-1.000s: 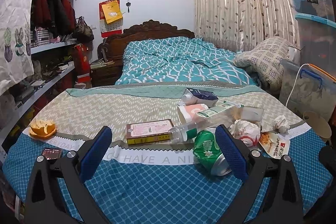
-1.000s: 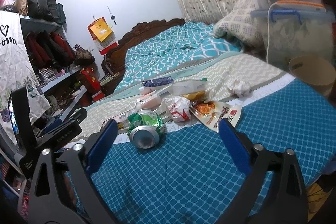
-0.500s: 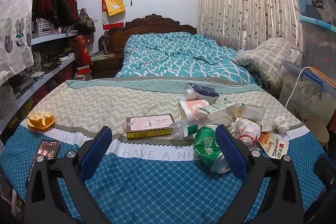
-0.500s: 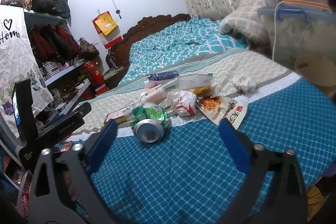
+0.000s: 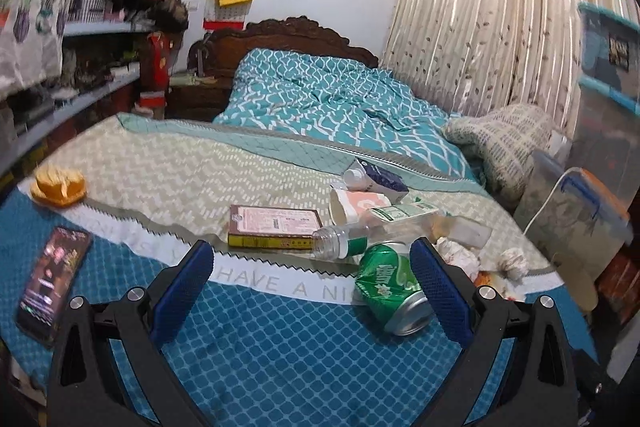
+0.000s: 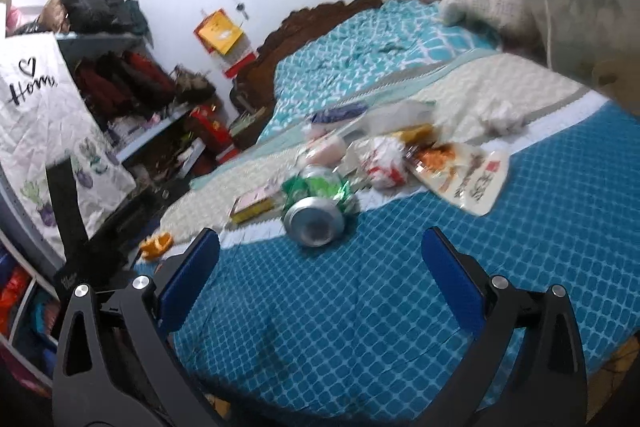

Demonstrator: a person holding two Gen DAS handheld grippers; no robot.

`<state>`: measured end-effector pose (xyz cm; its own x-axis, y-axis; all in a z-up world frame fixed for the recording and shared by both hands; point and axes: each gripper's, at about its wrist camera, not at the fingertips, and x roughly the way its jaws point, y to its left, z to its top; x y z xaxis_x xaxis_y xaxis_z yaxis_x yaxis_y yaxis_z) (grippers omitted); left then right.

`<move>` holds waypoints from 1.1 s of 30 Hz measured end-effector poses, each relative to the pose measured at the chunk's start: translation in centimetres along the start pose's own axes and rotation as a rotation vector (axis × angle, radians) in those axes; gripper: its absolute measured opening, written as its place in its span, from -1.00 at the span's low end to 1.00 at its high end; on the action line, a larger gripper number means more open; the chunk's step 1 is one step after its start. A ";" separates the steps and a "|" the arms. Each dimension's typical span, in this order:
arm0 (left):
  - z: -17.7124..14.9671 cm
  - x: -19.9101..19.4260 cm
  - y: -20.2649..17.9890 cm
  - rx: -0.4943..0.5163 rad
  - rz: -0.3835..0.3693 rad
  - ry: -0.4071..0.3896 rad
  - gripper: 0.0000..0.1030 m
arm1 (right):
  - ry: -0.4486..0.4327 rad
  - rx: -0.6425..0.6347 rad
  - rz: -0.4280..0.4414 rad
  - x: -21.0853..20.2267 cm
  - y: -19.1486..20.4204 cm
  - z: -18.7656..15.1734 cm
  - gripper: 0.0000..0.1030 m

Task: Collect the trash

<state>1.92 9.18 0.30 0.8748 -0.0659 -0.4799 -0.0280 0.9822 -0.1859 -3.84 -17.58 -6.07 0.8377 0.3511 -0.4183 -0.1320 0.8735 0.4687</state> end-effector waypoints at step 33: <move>-2.2 1.4 -4.9 0.310 0.103 0.061 0.83 | -0.099 -0.138 -0.063 -1.9 1.4 0.5 0.14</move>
<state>2.21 3.90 -1.39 0.8444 0.0358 -0.5345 0.0415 0.9904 0.1318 -5.39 -17.20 -4.23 0.8938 0.2656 -0.3615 -0.1438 0.9330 0.3300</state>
